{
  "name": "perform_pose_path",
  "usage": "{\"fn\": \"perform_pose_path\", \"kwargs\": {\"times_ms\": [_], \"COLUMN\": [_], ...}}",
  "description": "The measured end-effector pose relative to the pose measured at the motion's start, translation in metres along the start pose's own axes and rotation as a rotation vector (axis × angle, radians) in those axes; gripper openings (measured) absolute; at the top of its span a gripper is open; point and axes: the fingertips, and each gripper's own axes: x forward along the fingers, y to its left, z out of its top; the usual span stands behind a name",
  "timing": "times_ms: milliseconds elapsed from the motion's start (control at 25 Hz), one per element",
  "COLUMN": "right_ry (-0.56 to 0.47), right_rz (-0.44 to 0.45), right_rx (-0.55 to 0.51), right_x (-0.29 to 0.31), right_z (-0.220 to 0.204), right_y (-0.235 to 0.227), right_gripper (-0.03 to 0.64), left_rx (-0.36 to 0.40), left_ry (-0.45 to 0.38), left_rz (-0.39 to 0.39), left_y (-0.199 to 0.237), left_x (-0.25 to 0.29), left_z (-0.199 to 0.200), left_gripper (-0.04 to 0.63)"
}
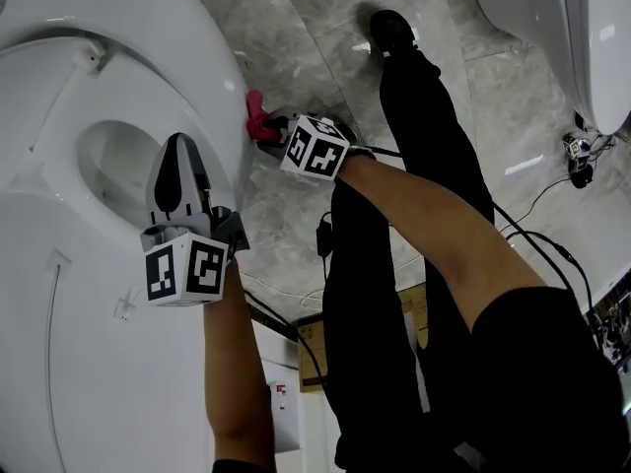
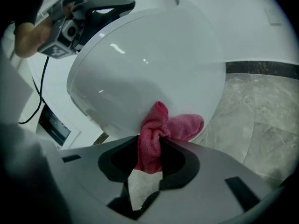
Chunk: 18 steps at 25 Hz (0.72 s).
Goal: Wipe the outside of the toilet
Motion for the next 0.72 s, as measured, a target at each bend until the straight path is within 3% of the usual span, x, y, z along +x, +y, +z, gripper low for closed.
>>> {"fn": "perform_pose_path", "kwargs": {"times_ms": [200, 360, 480, 600, 720], "right_ry": [0.094, 0.163, 0.229, 0.232, 0.159], "right_rz": [0.198, 0.423, 0.545, 0.536, 0.447], "right_rx": [-0.03, -0.039, -0.044, -0.015, -0.007], "right_x": [0.01, 0.007, -0.013, -0.041, -0.069], "right_z": [-0.021, -0.033, -0.037, -0.019, 0.021], "right_y": [0.051, 0.096, 0.106, 0.073, 0.012], "right_gripper": [0.13, 0.13, 0.13, 0.13, 0.13], "left_rx": [-0.01, -0.023, -0.036, -0.05, -0.033], "left_ry": [0.013, 0.017, 0.02, 0.018, 0.029], "left_rz": [-0.003, 0.007, 0.015, 0.019, 0.01], "left_y": [-0.003, -0.008, -0.016, -0.025, -0.036], "left_x": [0.006, 0.012, 0.021, 0.037, 0.057], "left_z": [0.003, 0.011, 0.021, 0.037, 0.049], "left_gripper": [0.021, 0.021, 0.021, 0.021, 0.021]}}
